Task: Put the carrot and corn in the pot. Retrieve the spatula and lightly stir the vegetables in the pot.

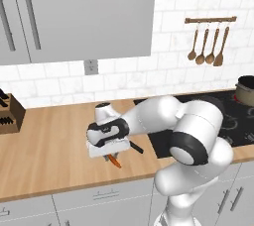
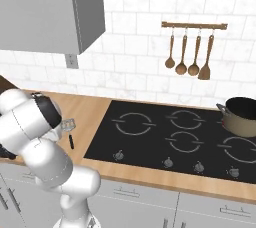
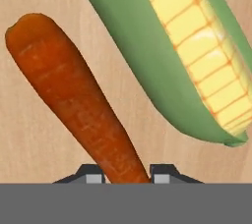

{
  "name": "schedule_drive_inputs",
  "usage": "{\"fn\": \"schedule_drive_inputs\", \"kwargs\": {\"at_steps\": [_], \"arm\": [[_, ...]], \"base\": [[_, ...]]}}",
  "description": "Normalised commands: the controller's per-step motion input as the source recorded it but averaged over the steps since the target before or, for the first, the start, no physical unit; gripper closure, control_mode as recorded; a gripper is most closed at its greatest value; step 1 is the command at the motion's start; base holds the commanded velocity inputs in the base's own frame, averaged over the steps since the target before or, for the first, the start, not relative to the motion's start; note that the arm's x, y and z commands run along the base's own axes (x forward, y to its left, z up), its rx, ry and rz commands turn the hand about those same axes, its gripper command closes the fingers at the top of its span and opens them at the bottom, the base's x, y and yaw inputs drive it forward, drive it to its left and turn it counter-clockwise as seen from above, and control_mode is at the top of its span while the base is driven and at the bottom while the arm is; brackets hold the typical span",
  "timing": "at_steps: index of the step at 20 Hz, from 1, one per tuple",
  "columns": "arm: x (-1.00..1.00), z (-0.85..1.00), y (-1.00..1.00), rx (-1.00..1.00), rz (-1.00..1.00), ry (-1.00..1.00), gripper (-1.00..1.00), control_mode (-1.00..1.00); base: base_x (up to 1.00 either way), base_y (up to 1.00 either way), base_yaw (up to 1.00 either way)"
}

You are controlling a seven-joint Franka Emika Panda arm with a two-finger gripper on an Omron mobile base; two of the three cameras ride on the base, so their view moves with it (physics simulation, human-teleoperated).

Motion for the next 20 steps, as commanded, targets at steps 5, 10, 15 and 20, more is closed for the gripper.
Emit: {"fn": "schedule_drive_inputs", "kwargs": {"at_steps": [5, 10, 15, 20], "arm": [[-0.72, 0.76, -0.04, 0.15, 0.0, -0.18, 1.0, -1.0], [-0.56, 1.0, -0.28, 0.2, 0.0, -0.2, 1.0, -1.0], [-0.29, 1.0, -0.75, 0.08, -0.06, -0.1, 1.0, -1.0], [-0.07, 0.89, -0.92, 0.0, -0.1, -0.02, 1.0, -1.0]], "base": [[0.0, 0.0, 0.0], [0.0, 0.0, 0.0], [0.0, 0.0, 0.0], [0.0, 0.0, 0.0]]}}
